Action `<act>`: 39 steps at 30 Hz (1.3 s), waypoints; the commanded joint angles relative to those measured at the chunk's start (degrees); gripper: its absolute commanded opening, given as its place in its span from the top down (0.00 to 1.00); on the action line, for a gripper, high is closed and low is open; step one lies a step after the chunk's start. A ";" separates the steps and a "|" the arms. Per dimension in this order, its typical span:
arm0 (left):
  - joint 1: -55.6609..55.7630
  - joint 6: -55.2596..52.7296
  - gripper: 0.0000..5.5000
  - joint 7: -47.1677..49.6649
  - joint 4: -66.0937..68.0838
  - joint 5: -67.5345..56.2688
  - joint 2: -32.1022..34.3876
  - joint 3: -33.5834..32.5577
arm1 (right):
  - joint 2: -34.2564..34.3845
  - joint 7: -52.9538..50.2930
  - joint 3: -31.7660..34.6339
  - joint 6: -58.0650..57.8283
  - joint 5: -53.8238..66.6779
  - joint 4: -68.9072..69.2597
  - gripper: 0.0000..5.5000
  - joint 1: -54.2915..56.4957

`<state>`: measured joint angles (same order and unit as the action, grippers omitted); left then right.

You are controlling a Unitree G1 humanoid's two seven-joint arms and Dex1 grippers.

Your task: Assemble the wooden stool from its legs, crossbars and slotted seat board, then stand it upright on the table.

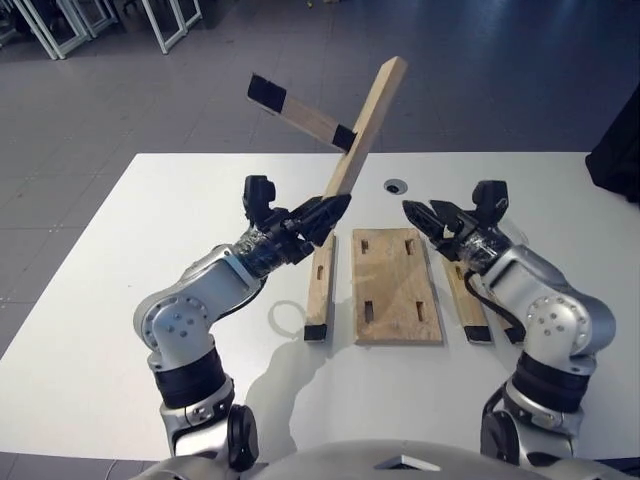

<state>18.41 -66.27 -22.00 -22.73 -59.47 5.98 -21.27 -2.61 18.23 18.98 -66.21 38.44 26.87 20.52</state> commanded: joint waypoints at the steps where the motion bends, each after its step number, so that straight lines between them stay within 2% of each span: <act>1: 6.36 -2.32 0.63 -5.51 8.96 -13.90 2.77 -3.15 | 0.67 -0.37 10.46 -11.85 31.64 -7.51 0.34 10.04; 4: 7.34 -2.53 0.63 -5.47 10.49 -18.55 3.71 -2.18 | -1.69 -6.03 8.95 -11.29 44.41 -11.01 0.34 10.31; 8: 5.23 -3.51 0.63 -5.72 8.85 -22.09 5.71 1.81 | -5.35 -14.36 3.72 -6.71 57.00 -12.22 0.34 9.27; 13: 3.12 -2.70 0.63 -6.16 7.54 -24.67 7.40 5.73 | -10.59 -19.44 -2.35 -0.18 65.98 -12.94 0.34 9.97; 15: 1.78 -2.20 0.63 -6.58 7.22 -24.02 7.97 7.17 | -12.61 -19.76 -4.70 1.68 69.70 -12.79 0.34 10.29; 17: 0.64 -1.59 0.63 -7.26 7.12 -23.18 8.88 8.10 | -15.29 -18.91 -6.89 2.57 73.09 -12.17 0.39 9.94; 23: -2.01 1.12 0.63 -9.27 6.00 -20.20 10.97 11.03 | -21.58 -12.82 -11.31 2.63 74.52 -10.81 0.60 8.81; 28: -3.05 4.10 0.63 -11.52 4.83 -17.93 12.90 12.20 | -26.53 -9.89 -12.31 3.27 73.33 -12.42 0.60 9.09; 29: -2.55 4.52 0.56 -10.72 5.21 -18.89 12.64 11.66 | -27.15 -9.19 -12.33 3.35 72.30 -12.68 0.61 8.98; 32: -0.19 6.92 0.48 -7.15 6.20 -27.35 14.40 5.35 | -29.34 -6.42 -12.07 3.13 67.70 -13.68 0.62 6.94; 35: 1.03 9.36 0.38 -3.50 7.64 -34.94 20.13 -1.91 | -32.55 -2.96 -9.80 3.53 62.73 -15.86 0.62 4.14; 36: 0.40 9.17 0.34 -3.21 7.58 -33.94 22.62 -2.78 | -33.66 -1.98 -8.79 3.81 61.44 -16.39 0.62 3.62; 37: -0.55 8.65 0.31 -3.42 6.44 -30.14 25.05 -1.55 | -34.56 -1.15 -7.96 3.99 60.51 -16.63 0.62 3.31; 39: -2.84 10.72 0.25 -4.01 0.43 -6.45 33.91 15.99 | -36.51 0.03 -5.46 4.42 59.29 -16.31 0.62 2.46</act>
<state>17.99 -56.25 -26.04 -17.03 -86.19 31.89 -21.08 -36.80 16.57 10.71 -62.55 98.99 10.11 23.39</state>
